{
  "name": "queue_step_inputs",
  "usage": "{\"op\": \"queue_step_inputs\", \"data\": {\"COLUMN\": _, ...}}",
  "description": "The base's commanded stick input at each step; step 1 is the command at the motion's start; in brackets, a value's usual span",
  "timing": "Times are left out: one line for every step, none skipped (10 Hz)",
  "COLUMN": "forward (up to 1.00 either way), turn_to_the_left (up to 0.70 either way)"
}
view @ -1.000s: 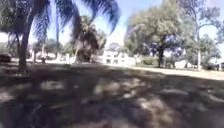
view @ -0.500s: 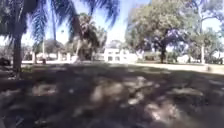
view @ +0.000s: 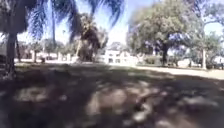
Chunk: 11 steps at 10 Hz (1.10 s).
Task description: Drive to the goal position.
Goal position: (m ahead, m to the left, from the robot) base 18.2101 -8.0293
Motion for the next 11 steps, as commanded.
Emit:
{"op": "queue_step_inputs", "data": {"forward": 0.70, "turn_to_the_left": 0.00}}
{"op": "queue_step_inputs", "data": {"forward": 0.70, "turn_to_the_left": 0.00}}
{"op": "queue_step_inputs", "data": {"forward": 0.70, "turn_to_the_left": 0.00}}
{"op": "queue_step_inputs", "data": {"forward": 0.70, "turn_to_the_left": 0.00}}
{"op": "queue_step_inputs", "data": {"forward": 0.70, "turn_to_the_left": 0.00}}
{"op": "queue_step_inputs", "data": {"forward": 0.70, "turn_to_the_left": 0.00}}
{"op": "queue_step_inputs", "data": {"forward": 0.70, "turn_to_the_left": 0.00}}
{"op": "queue_step_inputs", "data": {"forward": 0.70, "turn_to_the_left": 0.00}}
{"op": "queue_step_inputs", "data": {"forward": 0.70, "turn_to_the_left": 0.00}}
{"op": "queue_step_inputs", "data": {"forward": 0.70, "turn_to_the_left": 0.00}}
{"op": "queue_step_inputs", "data": {"forward": 0.70, "turn_to_the_left": 0.00}}
